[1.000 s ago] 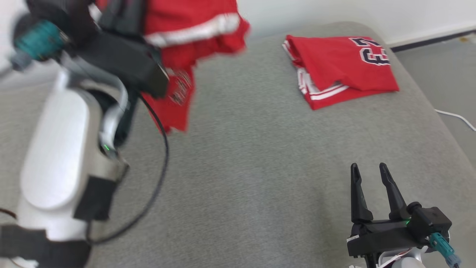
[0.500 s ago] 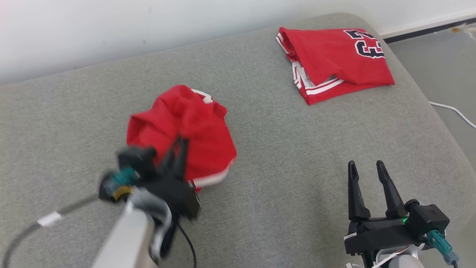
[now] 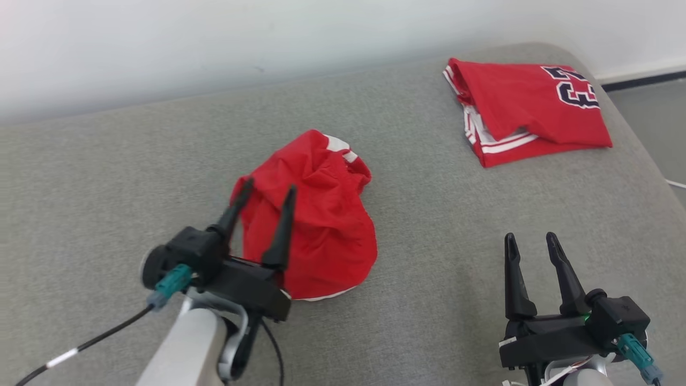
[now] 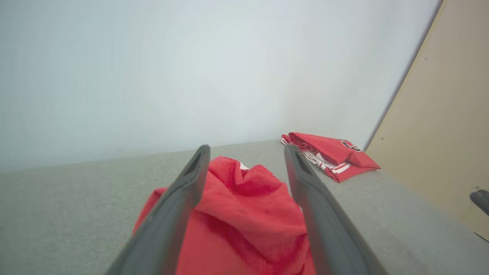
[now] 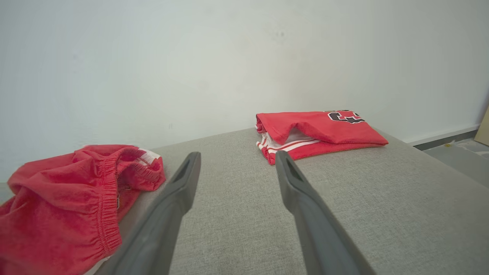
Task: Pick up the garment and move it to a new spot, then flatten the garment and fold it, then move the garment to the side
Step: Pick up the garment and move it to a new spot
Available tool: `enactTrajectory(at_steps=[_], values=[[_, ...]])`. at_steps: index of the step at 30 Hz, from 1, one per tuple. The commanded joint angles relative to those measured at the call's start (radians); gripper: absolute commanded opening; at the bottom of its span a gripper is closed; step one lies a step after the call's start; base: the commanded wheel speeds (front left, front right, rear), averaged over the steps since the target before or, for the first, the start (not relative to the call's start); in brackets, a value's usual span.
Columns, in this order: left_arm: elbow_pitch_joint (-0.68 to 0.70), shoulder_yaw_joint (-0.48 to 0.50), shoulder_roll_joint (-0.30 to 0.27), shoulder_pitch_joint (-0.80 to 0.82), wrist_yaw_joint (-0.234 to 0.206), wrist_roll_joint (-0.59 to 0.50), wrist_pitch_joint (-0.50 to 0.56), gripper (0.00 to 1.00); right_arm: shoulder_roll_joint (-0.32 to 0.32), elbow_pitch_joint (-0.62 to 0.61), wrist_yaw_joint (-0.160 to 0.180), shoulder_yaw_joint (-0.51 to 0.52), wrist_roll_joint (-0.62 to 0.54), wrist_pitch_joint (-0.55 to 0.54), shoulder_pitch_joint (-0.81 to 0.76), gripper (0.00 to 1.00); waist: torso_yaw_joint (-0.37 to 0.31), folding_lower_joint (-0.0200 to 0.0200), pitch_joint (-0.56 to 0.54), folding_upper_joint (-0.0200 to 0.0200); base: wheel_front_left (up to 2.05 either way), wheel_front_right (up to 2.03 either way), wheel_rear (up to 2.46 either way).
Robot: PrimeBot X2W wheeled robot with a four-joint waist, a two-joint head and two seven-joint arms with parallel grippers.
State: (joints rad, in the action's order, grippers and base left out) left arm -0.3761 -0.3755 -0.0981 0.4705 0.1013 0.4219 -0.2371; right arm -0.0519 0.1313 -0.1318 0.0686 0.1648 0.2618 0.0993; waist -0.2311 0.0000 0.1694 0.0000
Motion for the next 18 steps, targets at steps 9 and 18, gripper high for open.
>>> enactTrajectory(at_steps=[9, 18], values=[[0.106, 0.09, -0.12, -0.091, -0.041, -0.057, -0.028, 1.0, 0.003, -0.006, 0.003, 0.01, -0.017, 0.004, -0.038, 1.0, 0.106, 0.0, -0.078, 0.0, 0.0, 0.0, 0.0], [0.216, 0.207, -0.18, -0.243, -0.082, -0.085, -0.028, 1.0, 0.003, 0.001, 0.003, 0.012, -0.019, 0.003, -0.055, 1.0, 0.159, 0.0, -0.108, 0.0, 0.0, 0.0, 0.0]])
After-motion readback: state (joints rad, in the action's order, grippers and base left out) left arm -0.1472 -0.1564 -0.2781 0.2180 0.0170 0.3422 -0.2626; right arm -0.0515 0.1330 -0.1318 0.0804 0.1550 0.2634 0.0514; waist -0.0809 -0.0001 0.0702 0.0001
